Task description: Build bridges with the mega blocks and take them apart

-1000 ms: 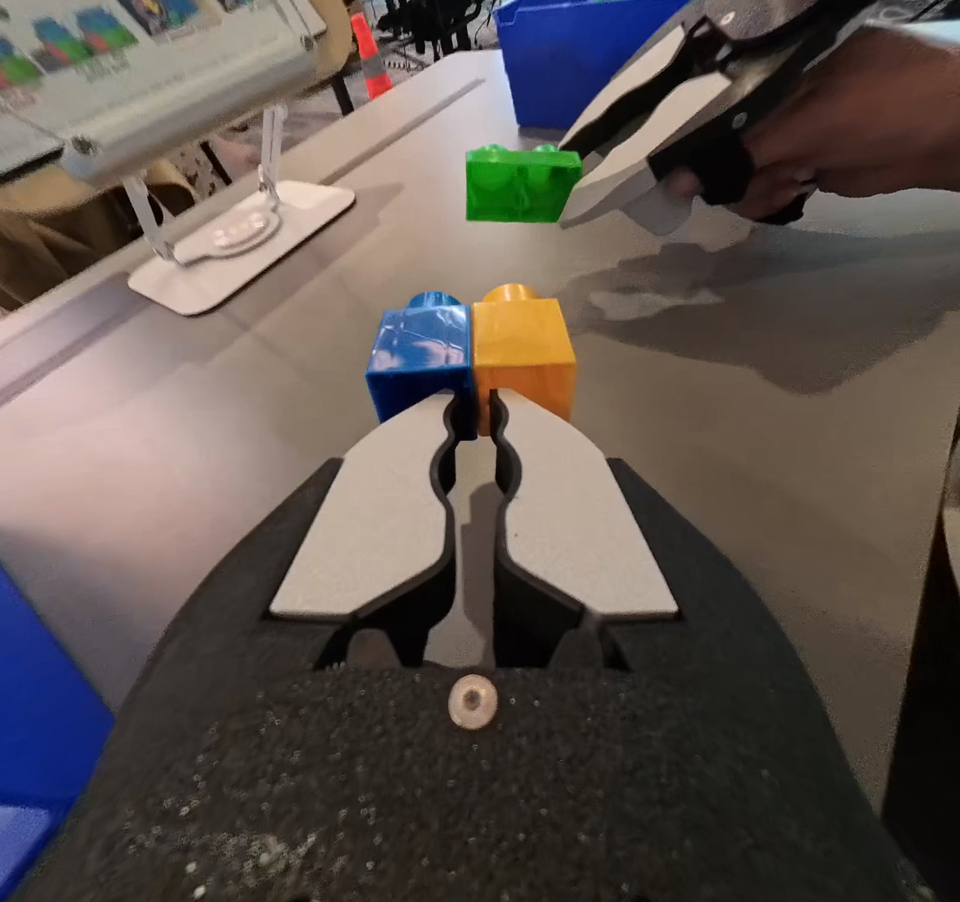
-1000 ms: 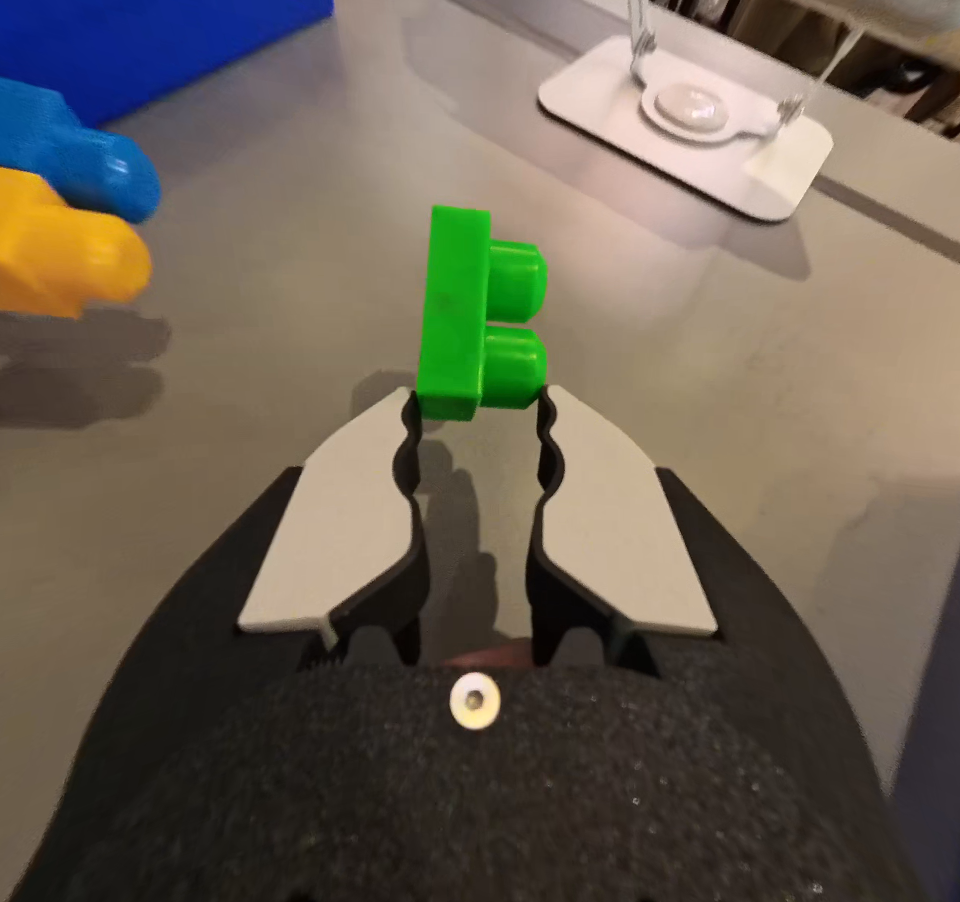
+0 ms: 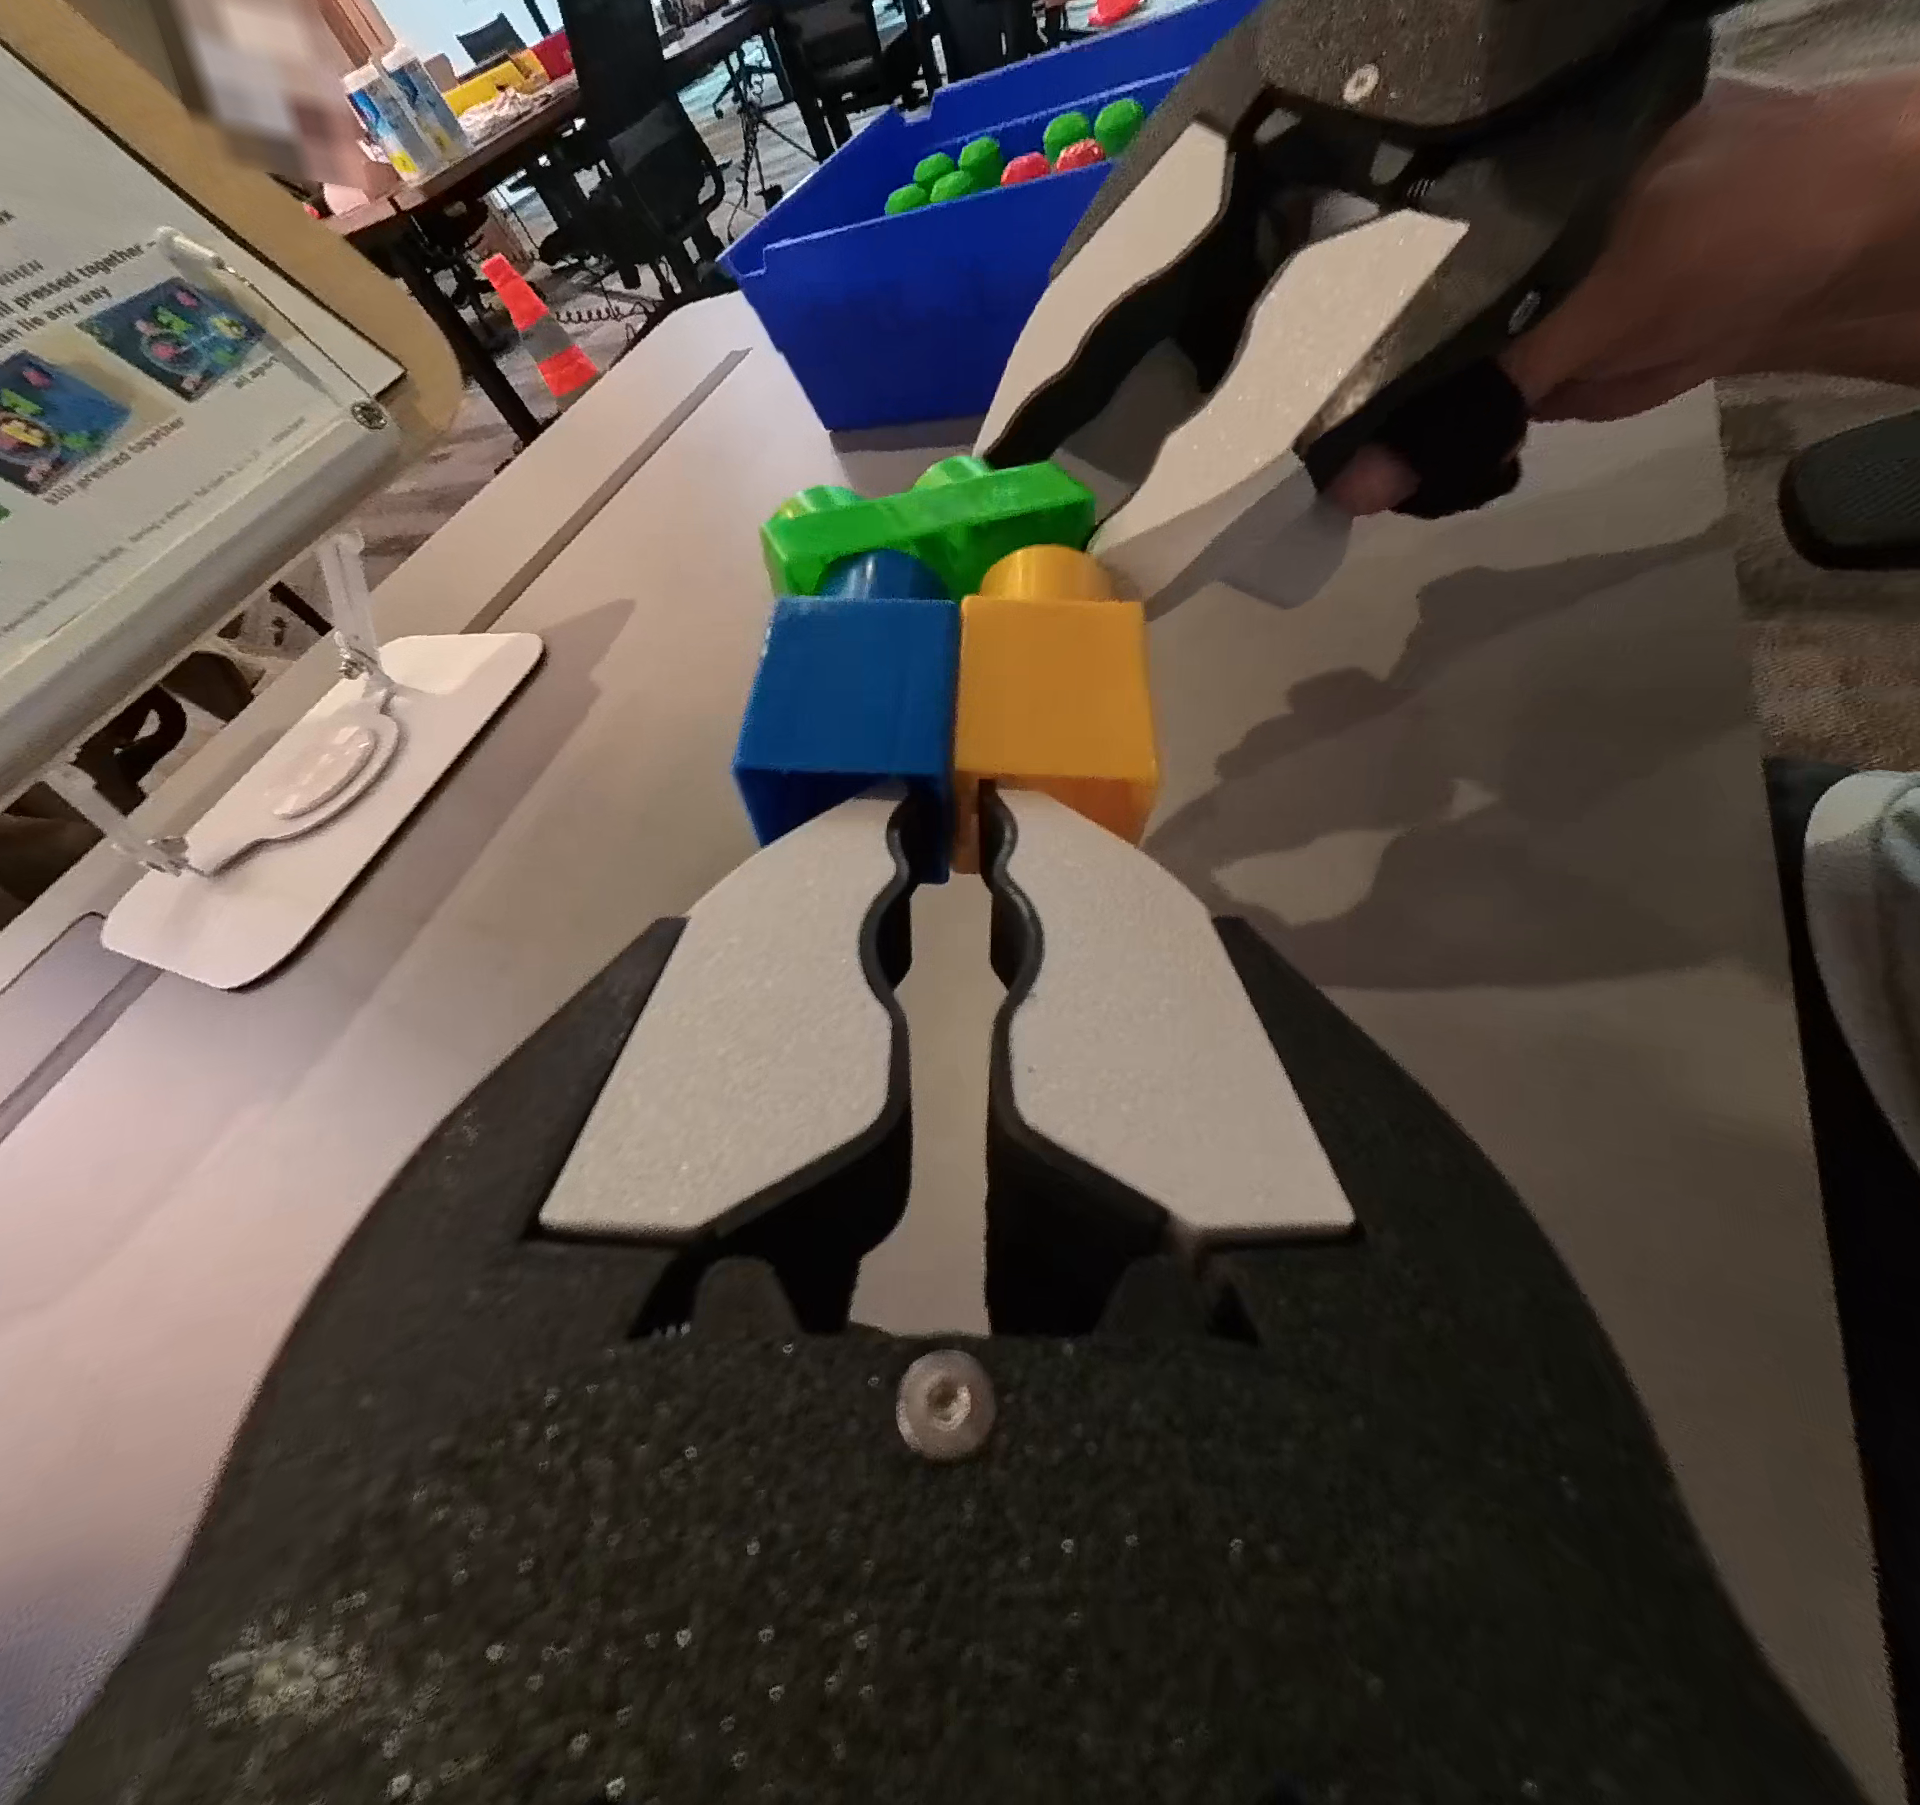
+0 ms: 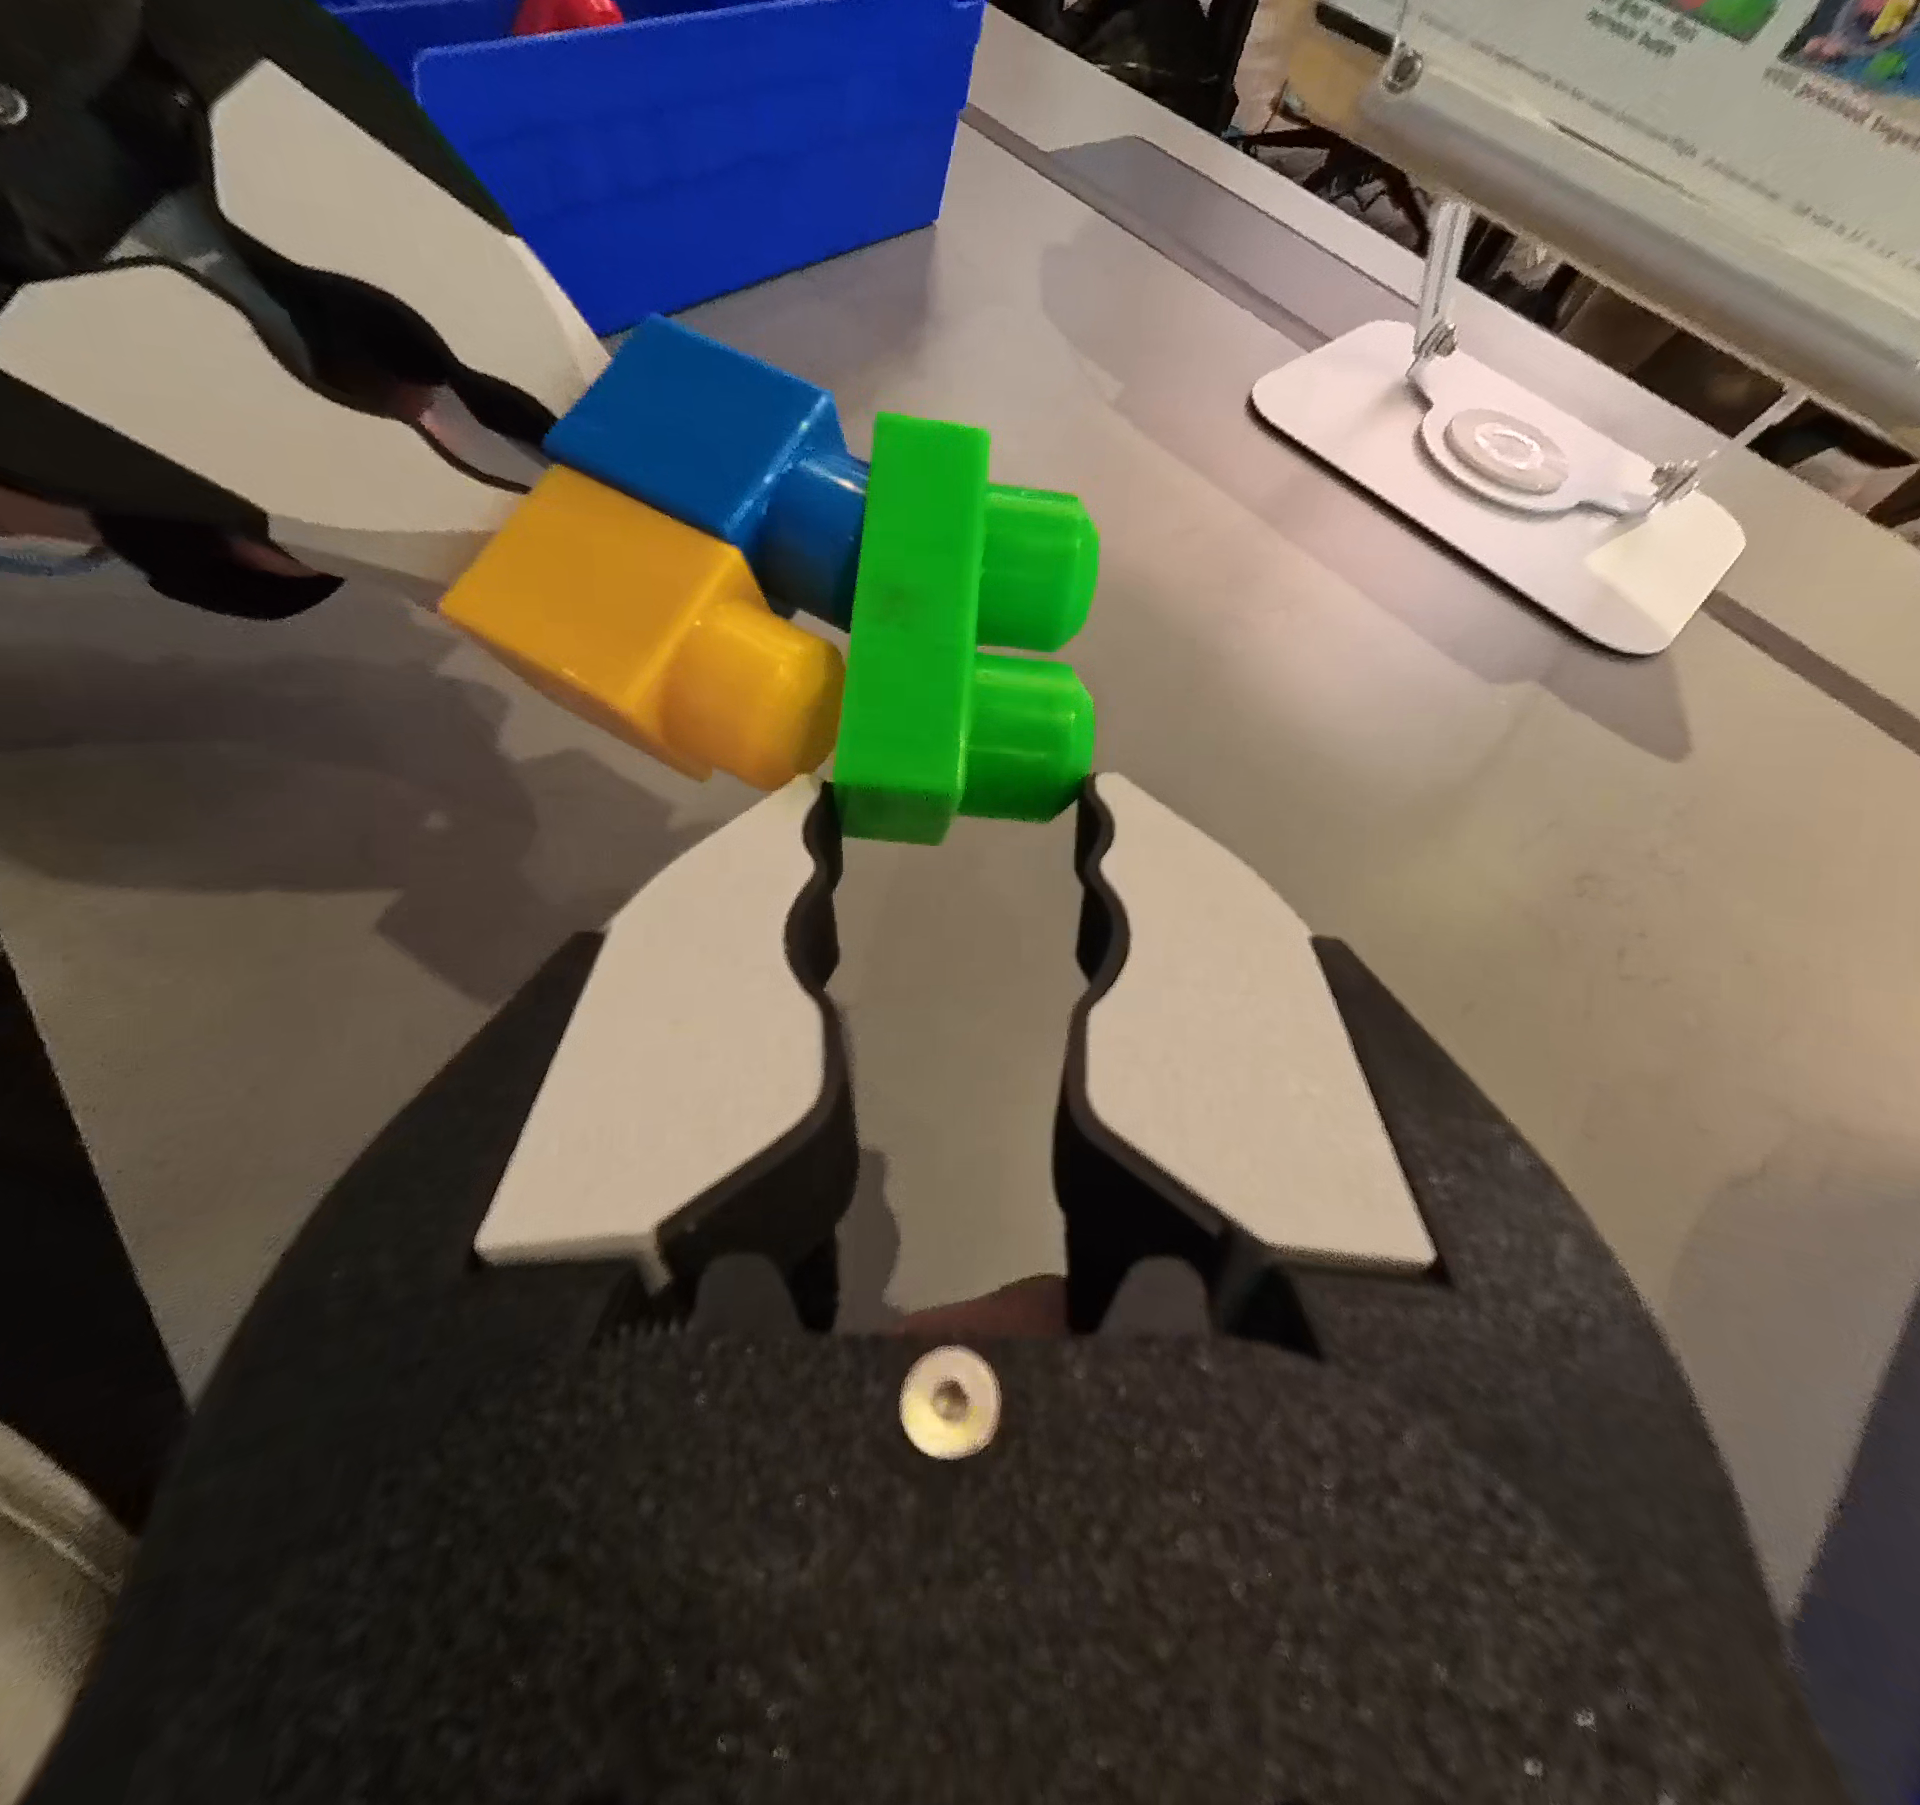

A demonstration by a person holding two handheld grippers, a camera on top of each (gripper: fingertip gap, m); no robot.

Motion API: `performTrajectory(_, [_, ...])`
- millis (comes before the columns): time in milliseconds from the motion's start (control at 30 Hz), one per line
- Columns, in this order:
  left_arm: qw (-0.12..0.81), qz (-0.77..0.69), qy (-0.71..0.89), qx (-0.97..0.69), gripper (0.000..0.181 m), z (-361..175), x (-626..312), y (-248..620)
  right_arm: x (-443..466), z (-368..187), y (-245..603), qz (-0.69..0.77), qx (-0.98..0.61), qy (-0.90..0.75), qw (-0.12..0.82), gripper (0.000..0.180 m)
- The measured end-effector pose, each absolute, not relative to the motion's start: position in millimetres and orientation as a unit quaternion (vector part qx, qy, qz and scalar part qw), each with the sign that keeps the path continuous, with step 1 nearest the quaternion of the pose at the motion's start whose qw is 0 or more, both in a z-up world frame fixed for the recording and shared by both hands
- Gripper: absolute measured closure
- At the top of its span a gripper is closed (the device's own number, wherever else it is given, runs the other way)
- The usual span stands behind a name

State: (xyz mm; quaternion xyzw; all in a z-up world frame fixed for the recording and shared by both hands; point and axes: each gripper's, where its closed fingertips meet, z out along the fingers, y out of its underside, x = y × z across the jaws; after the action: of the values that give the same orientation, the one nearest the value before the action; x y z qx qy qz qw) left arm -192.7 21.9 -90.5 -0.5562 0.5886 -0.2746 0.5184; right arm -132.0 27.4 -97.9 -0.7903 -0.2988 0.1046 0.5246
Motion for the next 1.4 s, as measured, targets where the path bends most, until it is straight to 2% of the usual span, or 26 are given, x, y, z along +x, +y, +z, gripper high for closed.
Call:
performTrajectory(267, [0.515,-0.278,0.583,-0.564,0.172,-97,-195,22,-139,-95,20,0.075,-0.753,-0.367,0.542,0.137])
performTrajectory(300, [0.515,-0.279,0.58,-0.566,0.171,-97,-195,23,-140,-96,18,0.072,-0.748,-0.377,0.541,0.148])
performTrajectory(433, [0.508,-0.313,0.578,-0.556,0.172,-94,-197,19,-140,-100,16,0.072,-0.732,-0.397,0.549,0.151])
performTrajectory(700, [0.494,-0.337,0.583,-0.55,0.172,-96,-196,11,-146,-87,2,0.226,-0.706,-0.384,0.551,0.137])
performTrajectory(833, [0.497,-0.337,0.583,-0.548,0.172,-96,-195,10,-148,-89,-1,0.333,-0.721,-0.341,0.503,0.122])
performTrajectory(900, [0.503,-0.333,0.583,-0.545,0.172,-95,-196,9,-151,-89,-2,0.393,-0.724,-0.31,0.474,0.12])
performTrajectory(1133, [0.515,-0.321,0.593,-0.529,0.172,-89,-200,6,-148,-85,4,0.593,-0.699,-0.173,0.359,0.133])
performTrajectory(1200, [0.514,-0.312,0.601,-0.527,0.172,-91,-200,5,-150,-83,3,0.642,-0.678,-0.151,0.325,0.145])
performTrajectory(1400, [0.516,-0.284,0.62,-0.519,0.172,-99,-193,1,-164,-85,0,0.658,-0.675,-0.15,0.299,0.142])
